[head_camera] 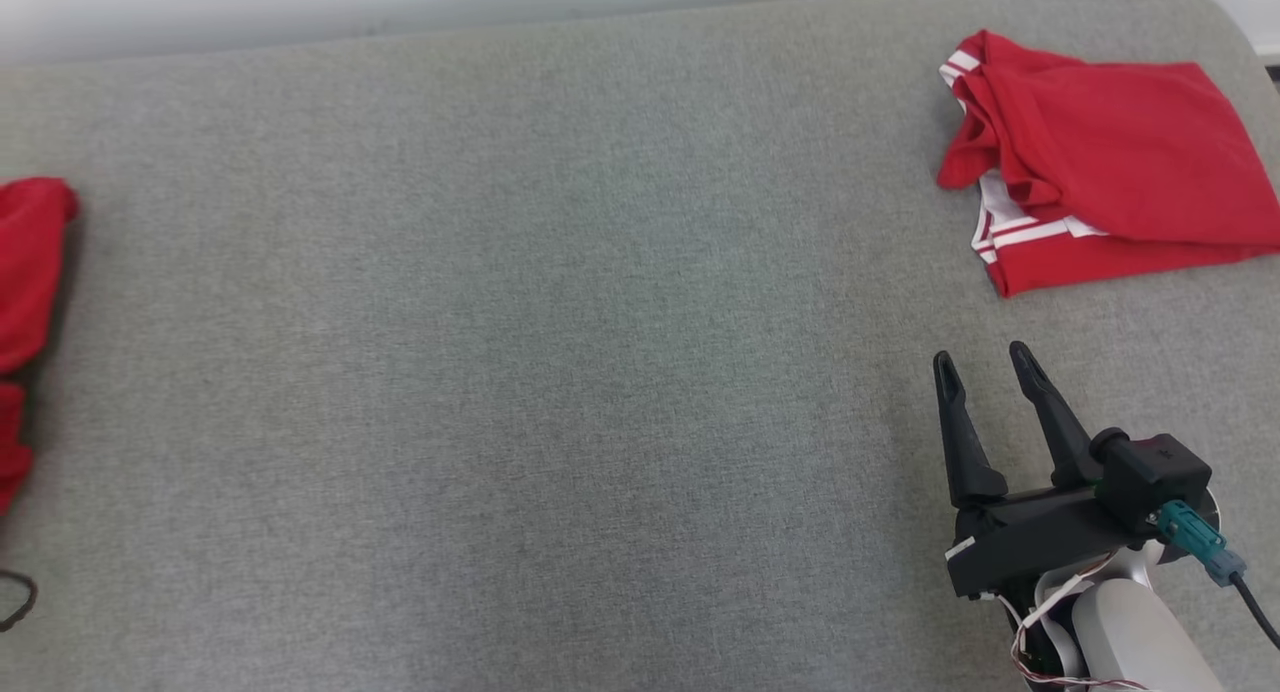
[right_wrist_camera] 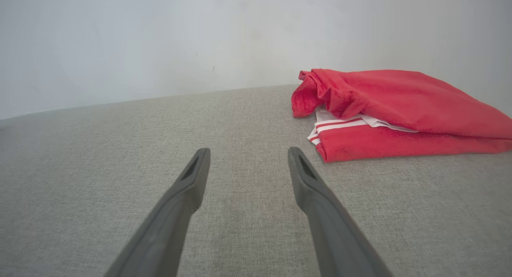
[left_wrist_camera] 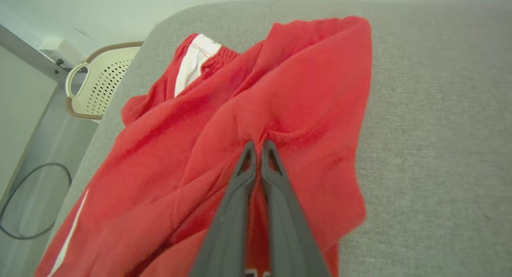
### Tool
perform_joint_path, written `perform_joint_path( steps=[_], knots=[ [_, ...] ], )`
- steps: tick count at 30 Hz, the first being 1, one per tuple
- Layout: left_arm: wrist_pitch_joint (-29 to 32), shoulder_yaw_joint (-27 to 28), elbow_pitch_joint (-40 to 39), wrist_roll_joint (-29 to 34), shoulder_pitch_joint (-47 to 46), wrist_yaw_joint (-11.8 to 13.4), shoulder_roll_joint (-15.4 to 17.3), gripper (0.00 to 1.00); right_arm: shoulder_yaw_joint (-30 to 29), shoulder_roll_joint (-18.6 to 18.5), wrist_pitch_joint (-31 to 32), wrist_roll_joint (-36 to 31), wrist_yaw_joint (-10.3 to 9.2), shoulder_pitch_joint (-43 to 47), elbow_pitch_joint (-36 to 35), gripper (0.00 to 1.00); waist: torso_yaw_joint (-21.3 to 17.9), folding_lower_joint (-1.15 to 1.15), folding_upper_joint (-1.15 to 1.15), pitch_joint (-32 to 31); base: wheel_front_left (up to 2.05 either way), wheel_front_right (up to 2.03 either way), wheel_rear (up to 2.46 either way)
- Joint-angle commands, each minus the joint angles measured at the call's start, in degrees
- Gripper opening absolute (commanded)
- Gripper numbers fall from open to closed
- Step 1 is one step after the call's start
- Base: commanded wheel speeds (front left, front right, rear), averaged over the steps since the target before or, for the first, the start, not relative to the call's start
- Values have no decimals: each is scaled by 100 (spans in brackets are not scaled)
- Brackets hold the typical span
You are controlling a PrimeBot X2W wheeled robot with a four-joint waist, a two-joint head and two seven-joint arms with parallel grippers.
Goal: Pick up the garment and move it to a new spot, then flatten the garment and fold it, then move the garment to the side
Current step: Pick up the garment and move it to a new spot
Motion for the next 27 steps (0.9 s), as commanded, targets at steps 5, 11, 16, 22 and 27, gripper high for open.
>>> perform_joint_path(
  steps=[5, 11, 16, 22, 27],
  knots=[
    [-470, -221, -374, 60, -134, -71, -107, 0, -2, 26, -34, 3, -4, 120, 55, 100, 177, 0, 0, -360, 0, 0, 0],
    [-670, -551, -1028, 56, -181, -140, -234, 0, -59, 29, -37, 13, -4, 219, 93, 100, 286, 0, 0, -671, 0, 0, 0],
    [-585, -870, -1803, -64, -114, -156, -341, 0, -94, 61, -41, 37, -4, 277, 111, 100, 315, 0, 0, -851, 0, 0, 0],
    [-295, -1308, -2919, -243, 95, -160, -394, 0, -141, 131, -44, 45, -4, 354, 122, 100, 255, 0, 0, -971, 0, 0, 0],
    [15, -1684, -3851, -481, 258, -159, -447, 0, -183, 237, -48, 42, -4, 371, 141, 100, 123, 0, 0, -1035, 0, 0, 0]
  ],
)
